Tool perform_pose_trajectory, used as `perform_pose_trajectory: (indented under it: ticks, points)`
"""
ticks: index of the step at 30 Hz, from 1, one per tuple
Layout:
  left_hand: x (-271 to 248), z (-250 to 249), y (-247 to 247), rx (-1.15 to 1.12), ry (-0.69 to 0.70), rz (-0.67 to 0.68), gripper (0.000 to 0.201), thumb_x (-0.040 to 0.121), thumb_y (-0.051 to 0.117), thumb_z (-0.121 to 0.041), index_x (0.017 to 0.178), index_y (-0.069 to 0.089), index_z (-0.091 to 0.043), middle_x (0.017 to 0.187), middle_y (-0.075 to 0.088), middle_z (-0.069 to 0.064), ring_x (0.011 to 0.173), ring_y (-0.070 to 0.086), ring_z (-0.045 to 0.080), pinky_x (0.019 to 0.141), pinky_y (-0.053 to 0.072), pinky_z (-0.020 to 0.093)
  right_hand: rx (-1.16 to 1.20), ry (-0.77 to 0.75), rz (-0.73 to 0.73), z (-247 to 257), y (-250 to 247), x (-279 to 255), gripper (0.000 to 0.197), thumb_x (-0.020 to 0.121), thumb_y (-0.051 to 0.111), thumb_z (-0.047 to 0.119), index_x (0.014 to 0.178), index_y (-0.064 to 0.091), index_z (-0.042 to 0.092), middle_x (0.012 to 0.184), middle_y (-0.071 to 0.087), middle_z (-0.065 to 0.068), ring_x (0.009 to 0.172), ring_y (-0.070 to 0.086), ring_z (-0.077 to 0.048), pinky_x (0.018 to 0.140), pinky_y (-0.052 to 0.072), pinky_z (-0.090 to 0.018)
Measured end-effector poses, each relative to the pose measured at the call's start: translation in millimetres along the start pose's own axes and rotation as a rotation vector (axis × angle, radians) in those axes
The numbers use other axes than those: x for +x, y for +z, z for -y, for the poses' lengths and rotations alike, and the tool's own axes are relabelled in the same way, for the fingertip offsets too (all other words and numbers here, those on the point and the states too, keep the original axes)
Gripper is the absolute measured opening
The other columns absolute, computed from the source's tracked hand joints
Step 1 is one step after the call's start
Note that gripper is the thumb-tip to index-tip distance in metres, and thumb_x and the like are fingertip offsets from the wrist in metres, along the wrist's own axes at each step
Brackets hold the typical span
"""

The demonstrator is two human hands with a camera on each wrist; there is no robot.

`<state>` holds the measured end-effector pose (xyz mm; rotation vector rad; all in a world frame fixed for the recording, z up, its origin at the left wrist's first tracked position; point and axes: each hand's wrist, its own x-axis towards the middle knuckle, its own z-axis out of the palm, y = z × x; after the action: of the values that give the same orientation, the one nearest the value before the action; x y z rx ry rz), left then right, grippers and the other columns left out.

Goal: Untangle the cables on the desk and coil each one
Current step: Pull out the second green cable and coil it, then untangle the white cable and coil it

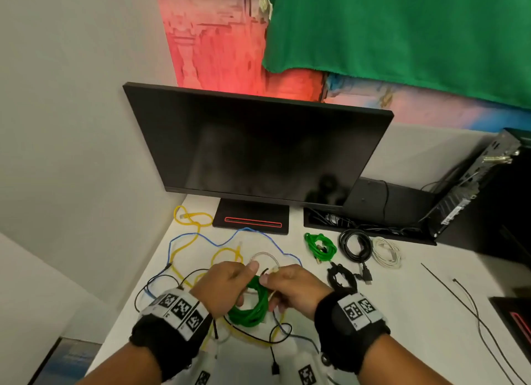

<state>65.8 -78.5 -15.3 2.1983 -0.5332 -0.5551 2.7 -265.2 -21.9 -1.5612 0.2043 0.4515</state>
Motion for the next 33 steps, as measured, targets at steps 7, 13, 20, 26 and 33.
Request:
perform_pose_trajectory:
  ticks: [7, 13, 20, 26, 33]
  points:
    - [-9, 34, 20, 0.241, -0.113, 0.027, 0.031, 0.088, 0.060, -0.054, 0.087, 0.056, -0.023, 0.086, 0.061, -0.007, 0.077, 0.057, 0.008, 0.067, 0.045, 0.021, 0.205, -0.002, -0.699, -63, -94, -55, 0.018, 0.095, 0.060, 0.015, 0.086, 0.071, 0.005, 0.067, 0.068, -0.009, 0.054, 0.063, -0.017, 0.049, 0.049, -0.026]
    - [-27, 56, 32, 0.329, -0.187, 0.044, 0.041, 0.087, 0.068, -0.035, 0.126, 0.058, -0.027, 0.121, 0.059, -0.006, 0.108, 0.055, 0.009, 0.088, 0.040, 0.019, 0.156, 0.231, -1.174, -138, -186, -87, 0.025, 0.089, 0.064, 0.023, 0.080, 0.069, 0.000, 0.055, 0.069, -0.005, 0.056, 0.065, -0.027, 0.059, 0.053, -0.036]
    - [-32, 52, 44, 0.169, -0.168, -0.077, 0.050, 0.085, 0.060, 0.003, 0.129, 0.057, -0.020, 0.133, 0.051, 0.001, 0.112, 0.047, 0.008, 0.096, 0.035, 0.015, -0.019, 0.437, -1.063, -152, -223, -68, 0.043, 0.089, 0.065, 0.040, 0.079, 0.069, -0.002, 0.081, 0.070, -0.023, 0.082, 0.067, -0.041, 0.077, 0.057, -0.048]
    - [-43, 56, 44, 0.419, -0.204, 0.033, 0.048, 0.085, 0.064, -0.019, 0.131, 0.056, -0.034, 0.150, 0.031, -0.008, 0.139, 0.031, 0.015, 0.111, 0.028, 0.022, -0.604, 0.364, -1.062, -107, -197, -84, 0.069, 0.086, 0.062, 0.056, 0.134, 0.050, 0.008, 0.126, 0.053, -0.023, 0.112, 0.054, -0.041, 0.096, 0.046, -0.050]
    - [-38, 52, 40, 0.359, -0.187, 0.055, 0.033, 0.086, 0.061, -0.027, 0.118, 0.062, -0.035, 0.145, 0.039, -0.010, 0.133, 0.038, 0.010, 0.110, 0.031, 0.025, -1.115, -0.358, -0.489, -58, -67, -47, 0.016, 0.089, 0.061, 0.025, 0.099, 0.070, 0.017, 0.095, 0.061, -0.002, 0.085, 0.057, -0.023, 0.077, 0.050, -0.041]
